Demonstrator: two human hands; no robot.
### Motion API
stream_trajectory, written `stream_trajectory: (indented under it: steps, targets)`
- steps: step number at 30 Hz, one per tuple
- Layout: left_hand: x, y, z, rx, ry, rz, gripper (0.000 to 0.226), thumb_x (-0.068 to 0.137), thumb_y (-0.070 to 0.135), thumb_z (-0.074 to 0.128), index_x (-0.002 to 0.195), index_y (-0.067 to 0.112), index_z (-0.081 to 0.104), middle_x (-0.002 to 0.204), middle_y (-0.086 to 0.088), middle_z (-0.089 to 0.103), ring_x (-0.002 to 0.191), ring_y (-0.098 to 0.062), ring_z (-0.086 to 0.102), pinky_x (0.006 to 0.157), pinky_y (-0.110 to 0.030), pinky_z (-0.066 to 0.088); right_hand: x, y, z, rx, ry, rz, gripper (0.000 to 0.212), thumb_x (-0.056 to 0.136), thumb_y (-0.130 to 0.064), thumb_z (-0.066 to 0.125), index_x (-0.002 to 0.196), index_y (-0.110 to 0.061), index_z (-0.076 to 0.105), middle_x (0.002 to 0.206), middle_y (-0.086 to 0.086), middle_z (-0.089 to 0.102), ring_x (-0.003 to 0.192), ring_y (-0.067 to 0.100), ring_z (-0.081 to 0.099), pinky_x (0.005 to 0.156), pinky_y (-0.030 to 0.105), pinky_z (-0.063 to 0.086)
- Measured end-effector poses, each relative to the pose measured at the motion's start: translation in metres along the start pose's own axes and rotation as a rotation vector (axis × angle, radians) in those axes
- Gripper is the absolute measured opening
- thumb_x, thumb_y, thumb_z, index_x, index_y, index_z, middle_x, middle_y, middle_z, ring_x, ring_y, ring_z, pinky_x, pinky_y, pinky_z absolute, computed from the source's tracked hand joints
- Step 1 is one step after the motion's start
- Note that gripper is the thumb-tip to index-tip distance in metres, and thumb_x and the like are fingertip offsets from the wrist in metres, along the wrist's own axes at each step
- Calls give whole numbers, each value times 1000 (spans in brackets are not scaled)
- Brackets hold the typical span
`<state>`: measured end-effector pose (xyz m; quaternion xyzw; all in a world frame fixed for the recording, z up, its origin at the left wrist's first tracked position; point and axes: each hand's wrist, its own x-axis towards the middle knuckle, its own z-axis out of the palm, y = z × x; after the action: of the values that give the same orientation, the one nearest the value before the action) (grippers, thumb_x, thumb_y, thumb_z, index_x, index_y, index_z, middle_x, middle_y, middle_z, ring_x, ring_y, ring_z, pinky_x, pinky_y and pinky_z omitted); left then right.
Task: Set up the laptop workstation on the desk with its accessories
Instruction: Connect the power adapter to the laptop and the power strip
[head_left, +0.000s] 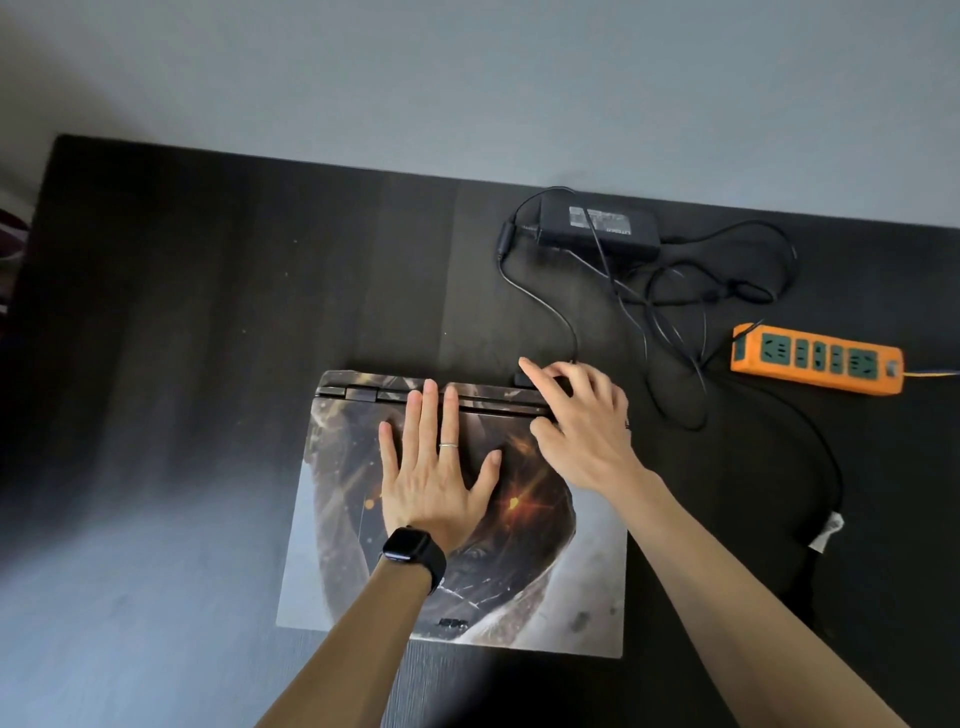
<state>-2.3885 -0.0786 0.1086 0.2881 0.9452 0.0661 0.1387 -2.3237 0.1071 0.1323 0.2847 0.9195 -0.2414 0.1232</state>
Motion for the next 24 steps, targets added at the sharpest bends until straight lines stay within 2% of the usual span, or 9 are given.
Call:
stream_trajectory:
  steps: [5,11,15,18,21,24]
  targets:
    - [1,2,1,1,3,8,84,95,66,31,159,18,4,166,-2,0,153,-18,-5,122,-54,6,5,-6,4,59,36,58,62,74,-40,47,136,-47,50,141,-13,44,141,20,29,116,53,20]
    - [-1,2,0,0,0,8,85,95,65,32,159,16,6,166,-4,0,153,-20,-3,121,-55,7,6,-6,0,101,-18,55,64,70,-44,50,134,-48,53,140,-14,43,143,19,25,116,50,18]
    - [-2,1,0,6,0,11,85,94,66,32,159,16,8,166,-5,1,153,-21,-2,121,-56,9,1,-4,3,35,-31,-8,71,71,-47,45,142,-46,45,148,-12,39,148,22,22,117,50,19]
    - [0,3,-5,6,-16,21,85,94,67,32,159,18,7,166,-6,1,153,-24,-1,120,-60,9,-7,3,9,-4,19,-39,79,77,-52,38,154,-36,35,160,-5,34,154,27,18,121,52,15]
    - [-14,2,-10,55,-97,200,91,86,74,38,158,28,9,166,-7,-2,152,-30,-5,116,-68,0,-26,5,19,65,172,112,85,83,-57,56,157,-24,30,164,2,26,154,30,15,120,51,18]
    - [-46,0,-8,138,-204,487,104,67,83,48,156,34,21,166,-11,1,152,-36,-3,107,-78,8,-64,8,29,220,298,386,99,80,-60,71,158,-21,25,164,11,20,151,34,21,117,52,26]
